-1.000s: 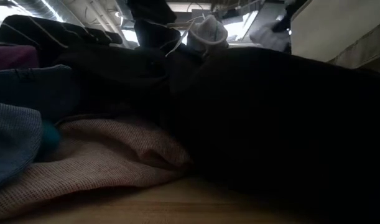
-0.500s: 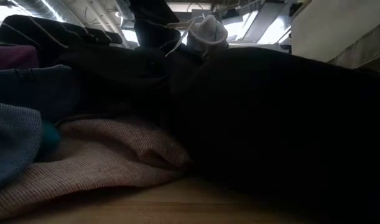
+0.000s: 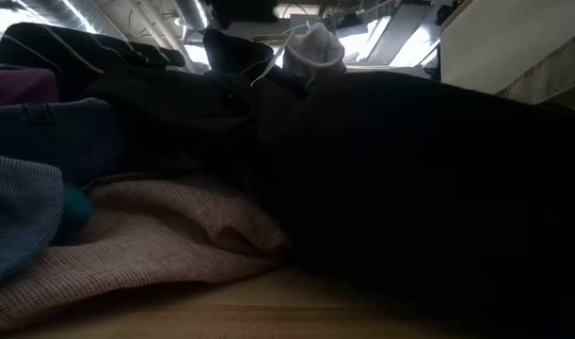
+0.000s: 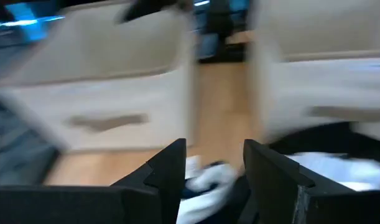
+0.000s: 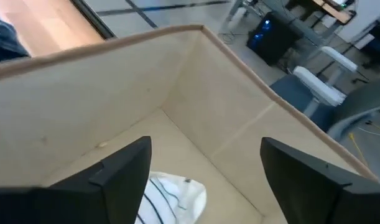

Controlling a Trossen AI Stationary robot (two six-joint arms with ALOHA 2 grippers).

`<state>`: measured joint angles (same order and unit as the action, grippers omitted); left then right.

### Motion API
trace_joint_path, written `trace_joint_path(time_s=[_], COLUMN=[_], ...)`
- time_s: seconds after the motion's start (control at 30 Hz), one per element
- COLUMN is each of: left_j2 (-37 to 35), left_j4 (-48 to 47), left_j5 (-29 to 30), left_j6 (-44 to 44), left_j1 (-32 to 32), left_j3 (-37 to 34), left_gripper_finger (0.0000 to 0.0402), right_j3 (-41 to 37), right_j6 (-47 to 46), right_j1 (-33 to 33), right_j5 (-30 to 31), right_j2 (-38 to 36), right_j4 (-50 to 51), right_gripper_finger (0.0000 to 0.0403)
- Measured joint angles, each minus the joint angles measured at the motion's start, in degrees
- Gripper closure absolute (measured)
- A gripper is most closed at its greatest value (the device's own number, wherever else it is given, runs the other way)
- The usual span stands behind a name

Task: Sort clothes
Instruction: Put the striped white sock into the top laundry organizer

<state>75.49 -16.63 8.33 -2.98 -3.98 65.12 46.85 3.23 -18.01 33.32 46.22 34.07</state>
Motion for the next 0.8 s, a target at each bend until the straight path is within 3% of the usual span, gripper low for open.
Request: trace_joint_path(time_s=[0.33,0.63,0.8], left_j2=[7.94,14.51,17.63], left_j4=[4.52,11.90,11.81], left_j5=[-4.92,-12.18,-12.58], left_j6=[-0.43,0.17,0.87], left_j1=[-6.17,-7.86,-8.20], left_j3=[-0.02,-0.02,-0.02], left_gripper_finger=[0.0249,0.0249,0.0249], right_j3=[0.02,0.02,0.02], right_j6=[0.09,0.21,0.21], right_j1=[0.01,0.00,-0.01], right_j5=[-4.76,-6.38,-8.81], right_j2=[0.02,0.02,0.02], right_j4=[-0.62,-0.98,-0.99], right_gripper_finger=[0.0095,0.0095,0.0095])
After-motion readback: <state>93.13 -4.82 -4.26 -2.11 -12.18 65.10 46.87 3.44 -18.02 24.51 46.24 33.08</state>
